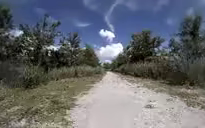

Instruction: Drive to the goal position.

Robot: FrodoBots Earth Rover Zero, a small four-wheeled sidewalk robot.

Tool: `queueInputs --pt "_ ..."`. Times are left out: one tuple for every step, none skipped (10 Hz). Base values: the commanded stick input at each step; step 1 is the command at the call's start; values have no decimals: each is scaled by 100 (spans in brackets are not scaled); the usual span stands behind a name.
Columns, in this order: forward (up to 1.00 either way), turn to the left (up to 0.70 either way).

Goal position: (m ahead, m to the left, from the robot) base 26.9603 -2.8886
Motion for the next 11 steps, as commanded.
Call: queueInputs --pt "85 -32" --pt "85 -29" --pt "85 -12" --pt "85 0" --pt "85 0" --pt "85 0" --pt "85 0" --pt "85 0" --pt "85 0" --pt "85 0" --pt "85 0"
